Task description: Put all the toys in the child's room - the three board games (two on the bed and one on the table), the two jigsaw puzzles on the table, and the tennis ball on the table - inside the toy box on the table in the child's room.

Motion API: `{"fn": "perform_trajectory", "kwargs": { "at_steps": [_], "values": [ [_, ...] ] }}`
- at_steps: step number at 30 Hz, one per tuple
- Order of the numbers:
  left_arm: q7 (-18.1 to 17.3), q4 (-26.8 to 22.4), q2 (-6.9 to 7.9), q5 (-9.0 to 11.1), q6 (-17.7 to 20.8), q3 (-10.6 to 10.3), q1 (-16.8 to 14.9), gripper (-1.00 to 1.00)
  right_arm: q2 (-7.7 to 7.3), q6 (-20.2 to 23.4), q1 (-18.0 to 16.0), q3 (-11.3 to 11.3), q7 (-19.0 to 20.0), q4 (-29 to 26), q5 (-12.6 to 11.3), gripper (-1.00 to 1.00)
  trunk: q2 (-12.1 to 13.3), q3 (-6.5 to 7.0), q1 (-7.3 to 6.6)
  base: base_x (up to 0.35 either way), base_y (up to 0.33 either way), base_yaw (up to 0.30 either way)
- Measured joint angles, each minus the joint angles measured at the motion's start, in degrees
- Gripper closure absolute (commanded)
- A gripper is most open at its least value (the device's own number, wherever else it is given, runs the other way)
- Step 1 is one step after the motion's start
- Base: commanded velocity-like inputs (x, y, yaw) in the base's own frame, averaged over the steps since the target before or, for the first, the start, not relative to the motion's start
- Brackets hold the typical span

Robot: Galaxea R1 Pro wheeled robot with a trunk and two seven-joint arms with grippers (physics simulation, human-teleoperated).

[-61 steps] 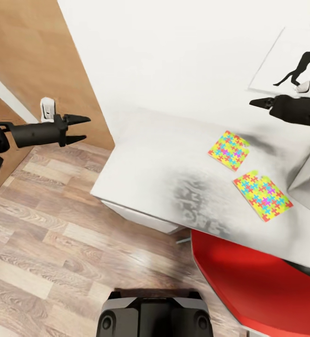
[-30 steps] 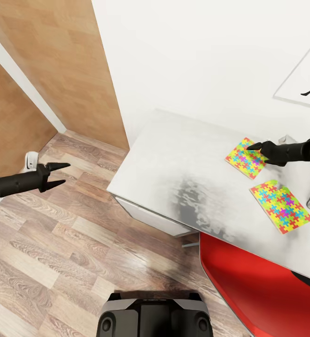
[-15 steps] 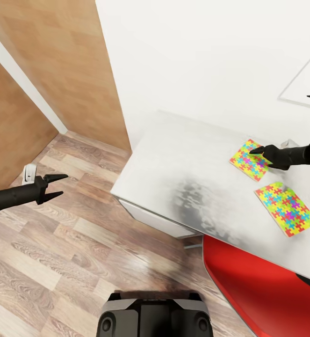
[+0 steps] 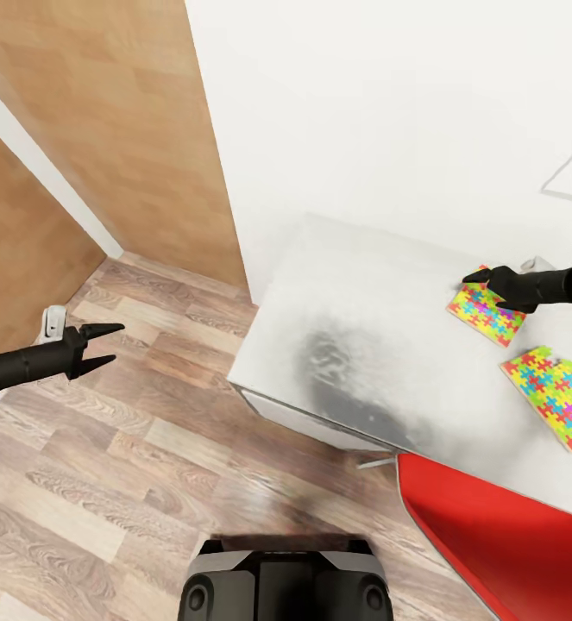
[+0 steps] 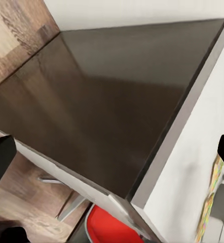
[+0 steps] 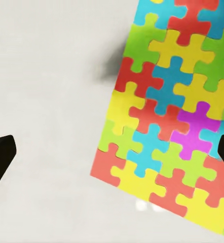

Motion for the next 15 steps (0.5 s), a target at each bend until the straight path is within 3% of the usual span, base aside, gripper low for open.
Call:
{"fn": "perform_trajectory", "kwargs": {
  "at_steps": [6, 15],
  "values": [
    [0.0, 0.0, 0.00, 0.0, 0.0, 0.0, 0.0, -1.00, -0.04, 0.0, -0.1, 0.0, 0.1, 0.0, 0.0, -1.00, 0.0, 0.00, 0.01, 0.108, 0.152, -0.228],
    [0.0, -0.1, 0.00, 0.0, 0.0, 0.0, 0.1, -1.00, -0.04, 0.0, 0.0, 0.0, 0.1, -0.1, 0.0, -1.00, 0.0, 0.00, 0.01, 0.037, 0.053, -0.200]
  ]
}}
